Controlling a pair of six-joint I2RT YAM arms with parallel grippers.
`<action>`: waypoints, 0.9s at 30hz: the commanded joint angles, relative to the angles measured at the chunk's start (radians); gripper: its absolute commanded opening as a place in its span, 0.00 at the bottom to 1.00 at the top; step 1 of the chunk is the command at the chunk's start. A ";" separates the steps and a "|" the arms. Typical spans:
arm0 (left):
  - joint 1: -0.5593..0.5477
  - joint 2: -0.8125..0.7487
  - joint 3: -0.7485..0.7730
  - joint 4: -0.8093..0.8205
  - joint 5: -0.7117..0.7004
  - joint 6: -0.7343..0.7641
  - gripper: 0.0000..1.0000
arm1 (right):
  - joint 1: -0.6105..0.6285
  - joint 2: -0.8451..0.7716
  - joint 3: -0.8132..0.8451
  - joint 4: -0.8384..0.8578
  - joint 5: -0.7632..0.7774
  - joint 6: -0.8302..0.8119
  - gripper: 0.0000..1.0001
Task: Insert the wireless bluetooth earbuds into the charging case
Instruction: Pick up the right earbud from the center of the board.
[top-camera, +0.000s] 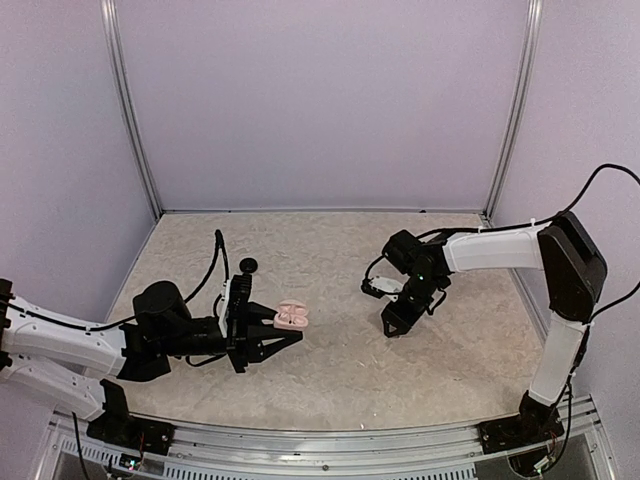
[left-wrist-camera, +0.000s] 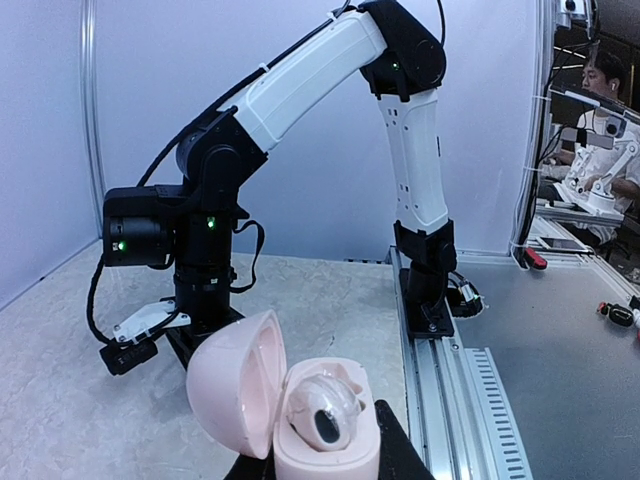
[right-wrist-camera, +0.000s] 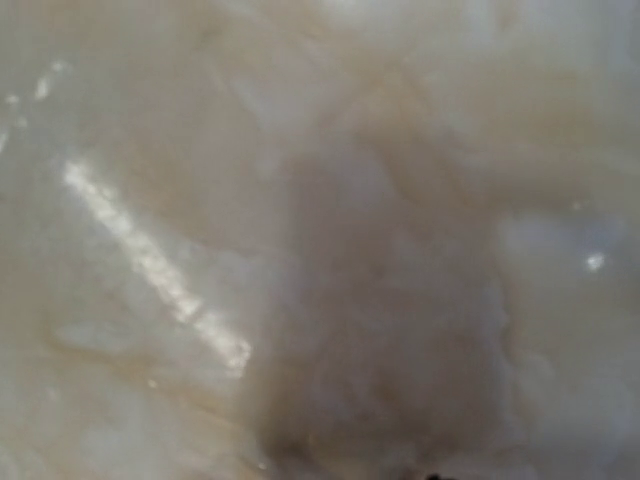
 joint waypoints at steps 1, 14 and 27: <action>0.006 -0.011 -0.007 0.034 0.003 0.003 0.08 | 0.002 0.015 0.017 -0.030 0.045 0.005 0.46; 0.007 -0.008 -0.010 0.039 0.005 0.007 0.08 | 0.000 -0.057 0.022 -0.039 0.055 0.043 0.49; 0.006 -0.018 -0.009 0.032 0.003 0.010 0.08 | -0.003 0.002 0.005 -0.041 0.074 0.055 0.37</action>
